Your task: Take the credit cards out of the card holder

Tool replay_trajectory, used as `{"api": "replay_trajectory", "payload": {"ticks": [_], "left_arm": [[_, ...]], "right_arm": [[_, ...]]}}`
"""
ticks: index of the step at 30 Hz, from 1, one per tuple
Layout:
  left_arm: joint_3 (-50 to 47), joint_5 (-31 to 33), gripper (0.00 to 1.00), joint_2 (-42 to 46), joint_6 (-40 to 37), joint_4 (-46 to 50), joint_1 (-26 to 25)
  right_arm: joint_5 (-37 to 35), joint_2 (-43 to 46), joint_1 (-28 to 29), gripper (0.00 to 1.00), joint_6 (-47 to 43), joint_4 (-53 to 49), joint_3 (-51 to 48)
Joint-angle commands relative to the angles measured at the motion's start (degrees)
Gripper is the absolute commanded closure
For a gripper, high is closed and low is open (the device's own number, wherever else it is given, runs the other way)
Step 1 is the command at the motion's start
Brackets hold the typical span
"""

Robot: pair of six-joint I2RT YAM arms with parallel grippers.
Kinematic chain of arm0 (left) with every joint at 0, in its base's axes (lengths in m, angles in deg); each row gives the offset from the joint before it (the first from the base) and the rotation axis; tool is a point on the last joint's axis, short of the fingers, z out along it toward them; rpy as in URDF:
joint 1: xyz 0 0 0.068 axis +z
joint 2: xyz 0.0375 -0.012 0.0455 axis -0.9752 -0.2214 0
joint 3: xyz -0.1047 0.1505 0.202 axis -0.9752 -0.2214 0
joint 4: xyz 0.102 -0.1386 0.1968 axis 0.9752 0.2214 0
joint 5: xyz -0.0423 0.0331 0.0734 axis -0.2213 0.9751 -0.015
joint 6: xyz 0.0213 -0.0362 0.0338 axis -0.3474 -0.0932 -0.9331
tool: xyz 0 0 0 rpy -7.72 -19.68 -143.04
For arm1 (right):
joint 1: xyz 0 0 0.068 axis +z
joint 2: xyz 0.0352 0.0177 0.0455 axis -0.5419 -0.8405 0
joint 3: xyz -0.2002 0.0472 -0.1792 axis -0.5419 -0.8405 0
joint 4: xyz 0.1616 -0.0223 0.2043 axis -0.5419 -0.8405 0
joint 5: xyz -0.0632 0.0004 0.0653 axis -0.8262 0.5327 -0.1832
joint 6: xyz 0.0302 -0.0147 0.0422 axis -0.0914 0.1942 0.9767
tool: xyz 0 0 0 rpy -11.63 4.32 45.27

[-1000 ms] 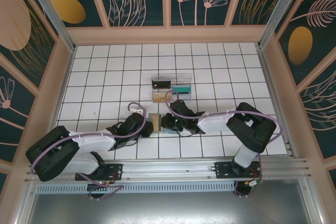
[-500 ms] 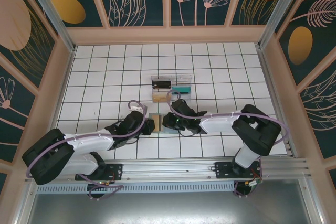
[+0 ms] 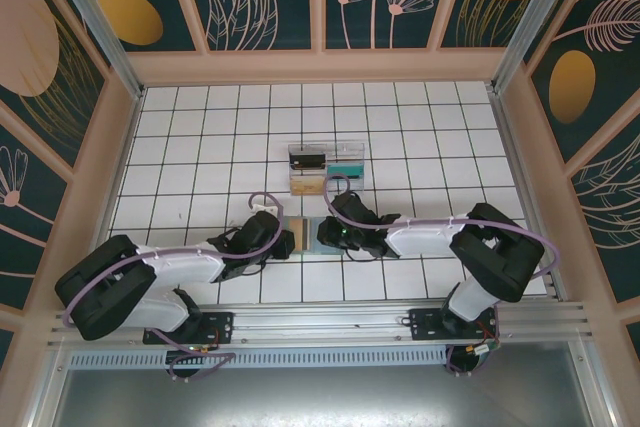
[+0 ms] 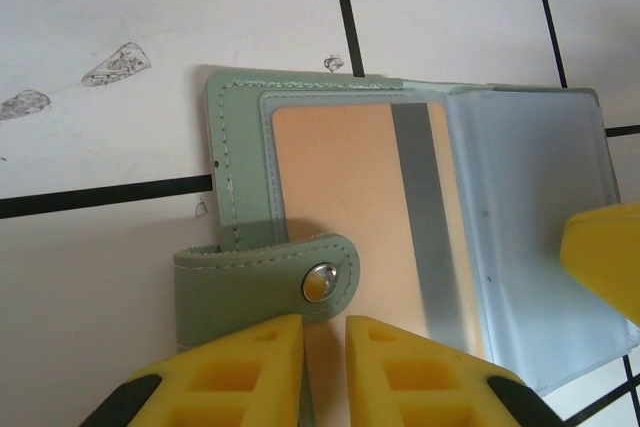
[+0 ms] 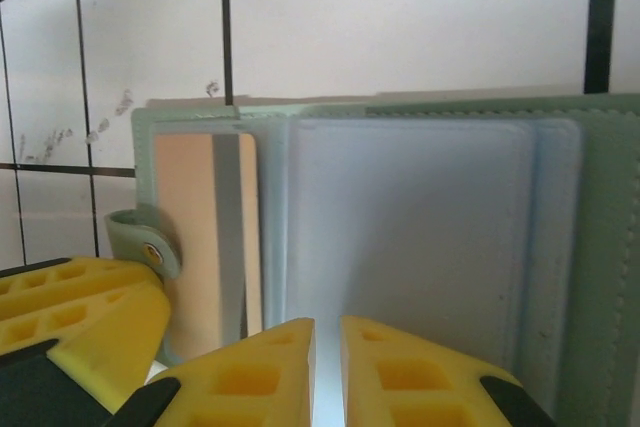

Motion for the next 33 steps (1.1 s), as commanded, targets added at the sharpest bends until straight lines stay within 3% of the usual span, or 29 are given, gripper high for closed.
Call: {"api": "replay_trajectory", "payload": {"ticks": [1, 17, 25, 33], "left_arm": [[1.12, -1.11, 0.8, -1.32, -0.12, 0.13, 0.15], [1.58, -4.15, 0.8, -2.94, 0.23, -3.01, 0.18], [1.13, -3.78, 0.8, -2.96, 0.42, -2.76, 0.2], [1.04, -3.98, 0.81, -3.06, 0.5, -2.94, 0.15]], "right_arm": [[-0.5, -0.72, -0.51, 0.84, -0.31, 0.37, -0.96], [0.78, -3.05, -0.52, 0.84, 0.23, 1.85, -1.44], [-0.28, 0.79, -0.52, 0.84, -0.71, 0.42, 0.01], [3.13, -0.74, -0.52, 0.84, -0.83, 2.8, 1.89]]}}
